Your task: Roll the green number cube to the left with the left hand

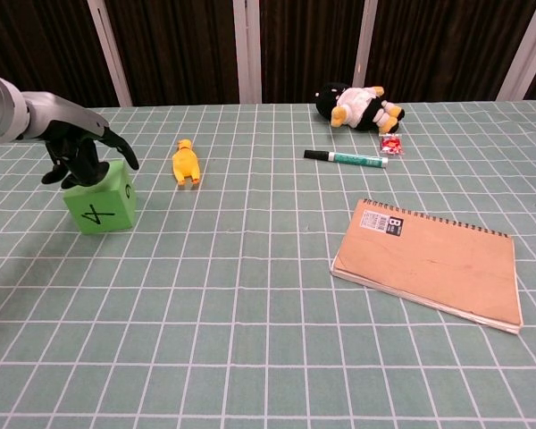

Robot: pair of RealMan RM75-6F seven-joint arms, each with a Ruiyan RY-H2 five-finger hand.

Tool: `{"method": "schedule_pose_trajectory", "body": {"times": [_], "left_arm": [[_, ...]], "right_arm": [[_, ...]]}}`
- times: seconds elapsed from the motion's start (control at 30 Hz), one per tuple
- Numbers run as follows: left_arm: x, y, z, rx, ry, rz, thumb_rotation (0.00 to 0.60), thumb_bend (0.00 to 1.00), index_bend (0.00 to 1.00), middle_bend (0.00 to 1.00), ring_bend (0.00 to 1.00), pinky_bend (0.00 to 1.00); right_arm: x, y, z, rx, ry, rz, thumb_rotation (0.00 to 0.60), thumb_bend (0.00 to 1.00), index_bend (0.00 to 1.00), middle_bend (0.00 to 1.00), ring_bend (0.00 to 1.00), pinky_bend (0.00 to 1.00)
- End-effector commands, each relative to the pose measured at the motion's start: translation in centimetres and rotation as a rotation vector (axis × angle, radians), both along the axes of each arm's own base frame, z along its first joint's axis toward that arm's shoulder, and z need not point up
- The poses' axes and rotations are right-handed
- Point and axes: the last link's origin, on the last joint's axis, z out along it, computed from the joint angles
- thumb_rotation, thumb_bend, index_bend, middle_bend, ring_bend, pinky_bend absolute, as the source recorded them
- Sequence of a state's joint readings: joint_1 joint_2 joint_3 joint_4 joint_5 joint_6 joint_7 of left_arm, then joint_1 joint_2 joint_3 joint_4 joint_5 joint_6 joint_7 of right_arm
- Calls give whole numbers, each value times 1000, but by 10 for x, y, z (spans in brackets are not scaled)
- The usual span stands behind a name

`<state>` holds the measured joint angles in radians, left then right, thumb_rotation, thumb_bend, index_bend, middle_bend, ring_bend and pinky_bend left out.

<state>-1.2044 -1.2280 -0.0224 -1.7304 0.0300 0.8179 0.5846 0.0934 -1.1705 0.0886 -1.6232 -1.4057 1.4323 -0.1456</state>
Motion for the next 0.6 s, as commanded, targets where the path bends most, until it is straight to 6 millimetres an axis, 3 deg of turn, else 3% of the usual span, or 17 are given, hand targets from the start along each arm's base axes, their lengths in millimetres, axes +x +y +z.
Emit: {"method": "schedule_pose_trajectory", "body": {"times": [0.03, 0.6], "left_arm": [[-2, -1, 2, -1, 7, 7, 600, 938, 160, 841, 684, 716], [-29, 1, 28, 21, 67, 73, 600, 938, 159, 841, 684, 716]], "right_arm": [[0, 0, 0, 1, 0, -1, 600, 153, 101, 12, 2, 46], [1, 1, -1, 6, 3, -8, 600, 154, 101, 12, 2, 46]]}}
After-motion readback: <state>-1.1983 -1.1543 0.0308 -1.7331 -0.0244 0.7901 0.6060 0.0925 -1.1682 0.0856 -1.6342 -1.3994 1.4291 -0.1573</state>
